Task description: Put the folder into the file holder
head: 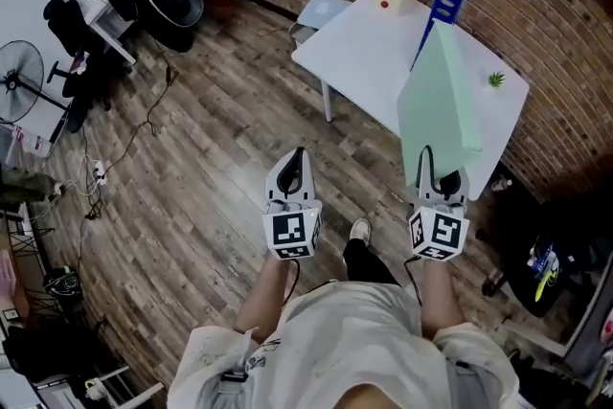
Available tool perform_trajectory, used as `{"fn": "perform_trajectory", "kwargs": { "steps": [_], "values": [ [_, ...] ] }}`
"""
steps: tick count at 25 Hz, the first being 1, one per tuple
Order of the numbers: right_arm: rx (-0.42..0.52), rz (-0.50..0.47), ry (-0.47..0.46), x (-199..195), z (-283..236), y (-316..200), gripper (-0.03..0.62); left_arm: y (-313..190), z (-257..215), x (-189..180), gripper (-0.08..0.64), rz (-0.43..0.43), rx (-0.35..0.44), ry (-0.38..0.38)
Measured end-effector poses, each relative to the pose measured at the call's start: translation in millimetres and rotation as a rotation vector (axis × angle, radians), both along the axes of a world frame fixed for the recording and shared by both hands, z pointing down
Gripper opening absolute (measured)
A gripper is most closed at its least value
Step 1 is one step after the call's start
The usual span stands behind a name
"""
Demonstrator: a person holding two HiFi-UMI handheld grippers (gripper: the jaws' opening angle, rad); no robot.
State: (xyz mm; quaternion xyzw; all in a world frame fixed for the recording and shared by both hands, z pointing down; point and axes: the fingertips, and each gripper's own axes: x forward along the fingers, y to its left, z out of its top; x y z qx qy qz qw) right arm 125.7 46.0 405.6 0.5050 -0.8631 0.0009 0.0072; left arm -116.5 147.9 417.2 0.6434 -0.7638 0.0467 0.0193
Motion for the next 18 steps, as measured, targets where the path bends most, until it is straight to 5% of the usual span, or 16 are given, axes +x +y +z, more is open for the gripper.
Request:
{"fn": "perform_trajectory", "kwargs": {
  "steps": [18],
  "values": [
    [-0.001,0.23,0.009,78,-1,-102,0.173,-167,7,64,0.012,0.226,-0.003,0.016]
  ]
}}
